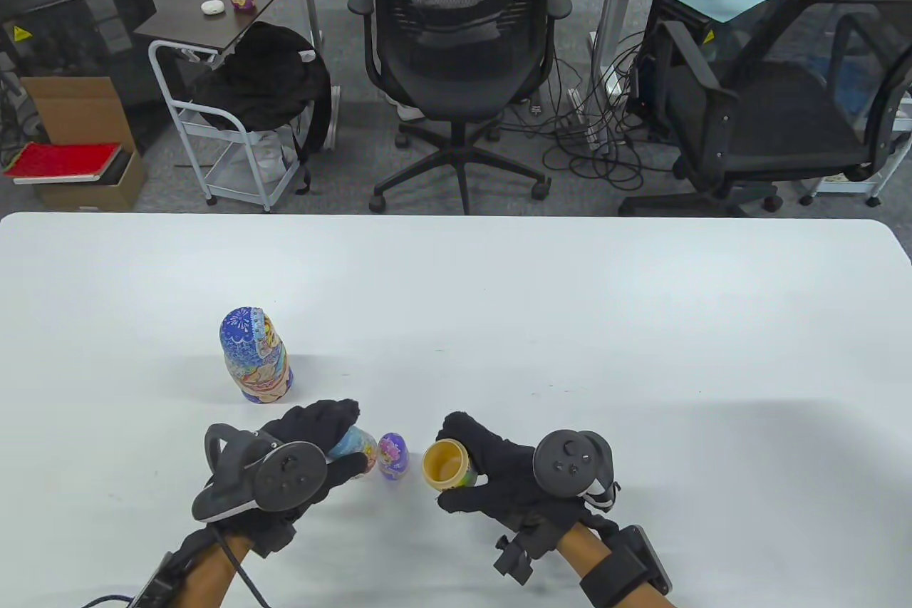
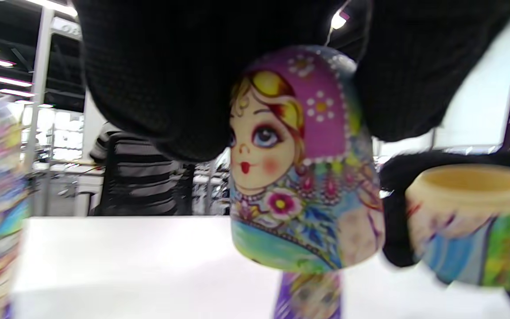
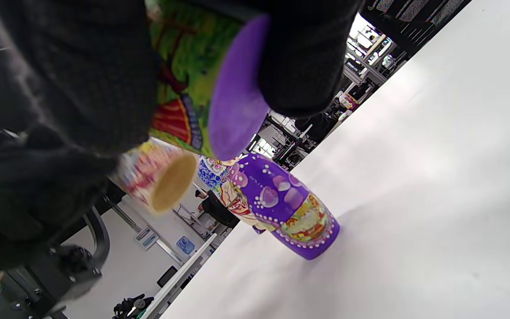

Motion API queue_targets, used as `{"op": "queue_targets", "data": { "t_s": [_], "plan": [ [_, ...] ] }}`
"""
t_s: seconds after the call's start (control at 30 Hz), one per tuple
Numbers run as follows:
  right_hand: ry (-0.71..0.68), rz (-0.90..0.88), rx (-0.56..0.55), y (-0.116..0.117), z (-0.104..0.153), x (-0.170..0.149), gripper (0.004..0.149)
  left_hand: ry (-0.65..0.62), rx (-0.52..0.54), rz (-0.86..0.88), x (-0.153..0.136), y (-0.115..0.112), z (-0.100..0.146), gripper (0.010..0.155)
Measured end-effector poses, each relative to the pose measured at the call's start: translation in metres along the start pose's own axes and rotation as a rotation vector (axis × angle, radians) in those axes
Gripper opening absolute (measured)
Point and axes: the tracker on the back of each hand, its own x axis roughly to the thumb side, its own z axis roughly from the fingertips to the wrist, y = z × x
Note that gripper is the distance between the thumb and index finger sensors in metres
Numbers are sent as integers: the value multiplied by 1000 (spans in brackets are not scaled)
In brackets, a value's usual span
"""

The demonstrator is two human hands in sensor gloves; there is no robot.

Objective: Separate nested Russian dolls into individual dolls

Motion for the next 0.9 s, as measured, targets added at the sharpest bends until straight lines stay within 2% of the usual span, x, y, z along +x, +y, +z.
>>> {"op": "queue_targets", "data": {
  "t_s": [0.13, 0.3, 0.47, 0.9],
  "plan": [
    [-9, 1, 0, 3, 0, 3, 99, -79, 46, 73, 23, 12, -13, 68],
    [-21, 5, 17, 7, 0, 6, 100, -119, 29, 87, 39, 8, -23, 68],
    [-19, -15, 17, 8, 1, 5, 100, -133, 46, 117, 47, -4, -26, 68],
    [-13, 14, 31, 10, 0, 2, 101, -148, 50, 139, 50, -12, -25, 68]
  ]
}}
